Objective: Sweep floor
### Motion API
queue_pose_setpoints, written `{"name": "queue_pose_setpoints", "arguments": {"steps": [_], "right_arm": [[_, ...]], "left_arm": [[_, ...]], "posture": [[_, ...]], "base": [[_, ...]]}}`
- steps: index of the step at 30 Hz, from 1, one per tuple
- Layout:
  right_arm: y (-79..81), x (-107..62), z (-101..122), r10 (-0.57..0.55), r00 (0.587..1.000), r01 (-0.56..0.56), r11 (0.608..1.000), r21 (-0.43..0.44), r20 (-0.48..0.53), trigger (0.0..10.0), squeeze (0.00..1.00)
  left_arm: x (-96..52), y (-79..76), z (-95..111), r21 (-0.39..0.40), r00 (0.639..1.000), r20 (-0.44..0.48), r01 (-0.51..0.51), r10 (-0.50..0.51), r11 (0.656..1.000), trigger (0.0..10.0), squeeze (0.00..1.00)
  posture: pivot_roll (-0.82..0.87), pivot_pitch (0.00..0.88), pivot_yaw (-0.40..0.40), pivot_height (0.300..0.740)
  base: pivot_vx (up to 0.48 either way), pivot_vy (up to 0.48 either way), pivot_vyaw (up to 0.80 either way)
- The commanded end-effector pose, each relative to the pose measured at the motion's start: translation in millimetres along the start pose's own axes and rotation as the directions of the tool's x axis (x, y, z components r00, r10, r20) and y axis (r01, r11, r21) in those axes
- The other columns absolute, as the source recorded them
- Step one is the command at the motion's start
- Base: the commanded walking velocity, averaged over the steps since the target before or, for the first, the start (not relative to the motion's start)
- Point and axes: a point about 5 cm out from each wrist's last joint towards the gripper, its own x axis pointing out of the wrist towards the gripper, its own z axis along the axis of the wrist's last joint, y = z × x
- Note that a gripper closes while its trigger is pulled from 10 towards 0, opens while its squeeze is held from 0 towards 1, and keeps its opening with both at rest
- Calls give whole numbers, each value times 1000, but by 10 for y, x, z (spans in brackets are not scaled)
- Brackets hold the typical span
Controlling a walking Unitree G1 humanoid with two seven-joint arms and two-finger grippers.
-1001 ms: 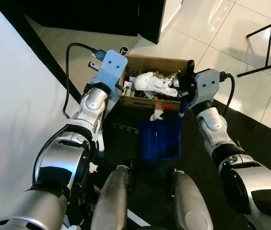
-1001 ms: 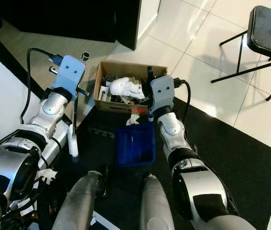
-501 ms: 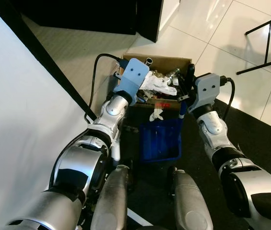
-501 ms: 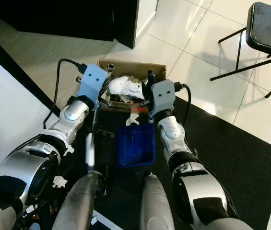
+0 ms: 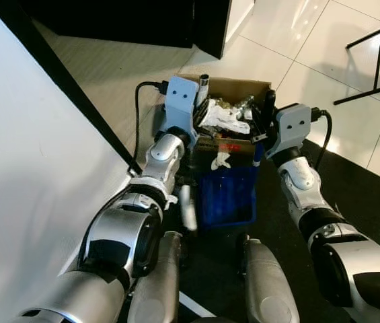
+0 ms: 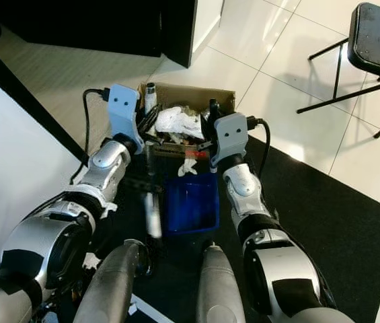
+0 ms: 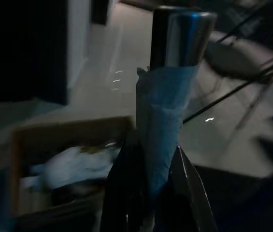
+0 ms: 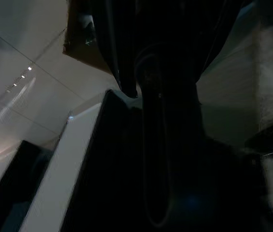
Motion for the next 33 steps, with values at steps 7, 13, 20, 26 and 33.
{"name": "queue_pose_setpoints", "arguments": {"steps": [7,13,20,26,33], "right_arm": [[8,-65,-58,-10,1000,10,1000,12,-15,10000,0],[-4,-58,-51,-18,1000,18,1000,18,-13,10000,0],[-1,-65,-63,-15,1000,16,1000,24,-20,10000,0],[27,-67,-69,-15,1000,15,999,29,-20,10000,0],[22,-82,-72,-19,1000,19,999,32,-15,10000,0]], "left_arm": [[83,-319,43,-115,978,72,204,-196,972,10000,0],[100,35,405,-72,969,196,169,-152,983,10000,0],[12,546,720,48,973,231,-17,5,999,10000,0],[-88,766,772,192,978,196,-114,76,975,10000,0],[-133,787,673,344,991,111,-108,73,933,10000,0]], "posture": [[-14,262,25,740],[6,250,38,740],[19,253,42,740],[21,253,62,740],[24,252,68,740]], "base": [[0,0,0],[0,0,0],[0,0,0],[0,0,0],[0,0,0]]}}
